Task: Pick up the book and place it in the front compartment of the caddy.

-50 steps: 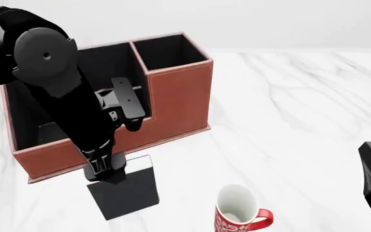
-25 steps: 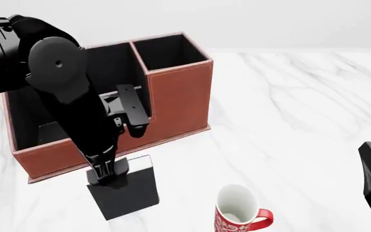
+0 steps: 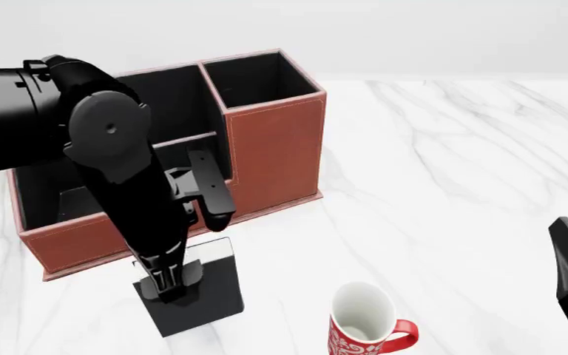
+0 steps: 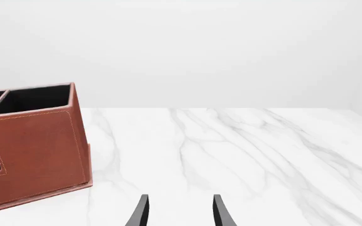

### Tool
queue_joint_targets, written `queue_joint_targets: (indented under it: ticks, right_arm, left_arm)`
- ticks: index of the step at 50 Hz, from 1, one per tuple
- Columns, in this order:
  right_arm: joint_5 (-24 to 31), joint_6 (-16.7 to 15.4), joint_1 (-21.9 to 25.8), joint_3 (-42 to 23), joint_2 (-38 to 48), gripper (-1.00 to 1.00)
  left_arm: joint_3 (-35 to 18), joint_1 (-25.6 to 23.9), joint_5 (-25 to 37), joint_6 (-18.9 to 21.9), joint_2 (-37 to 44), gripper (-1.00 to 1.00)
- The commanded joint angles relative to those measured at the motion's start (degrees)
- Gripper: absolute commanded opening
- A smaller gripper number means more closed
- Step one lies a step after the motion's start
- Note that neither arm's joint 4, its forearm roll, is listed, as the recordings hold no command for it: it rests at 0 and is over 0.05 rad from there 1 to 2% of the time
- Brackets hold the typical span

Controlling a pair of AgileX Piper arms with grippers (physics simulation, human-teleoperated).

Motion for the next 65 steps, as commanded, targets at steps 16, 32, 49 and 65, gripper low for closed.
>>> queue_joint_targets:
  ticks: [16, 32, 49, 65]
  right_arm:
    - [0.07, -0.01, 0.00, 0.05, -0.12, 1.00]
    - [0.07, -0.01, 0.01, 0.05, -0.13, 1.00]
    - [0.08, 0.01, -0.01, 0.05, -0.13, 1.00]
    - [0.07, -0.01, 0.01, 0.05, -0.12, 1.00]
  left_arm:
    - [3.99, 0.67, -3.93, 0.42, 2.17, 1.00]
    - [-2.12, -0.44, 1.87, 3.49, 1.85, -1.00]
    - [-6.73, 1.45, 3.04, 9.21, 2.35, -1.00]
    - [-10.32, 7.38, 3.04, 14.42, 1.41, -1.00]
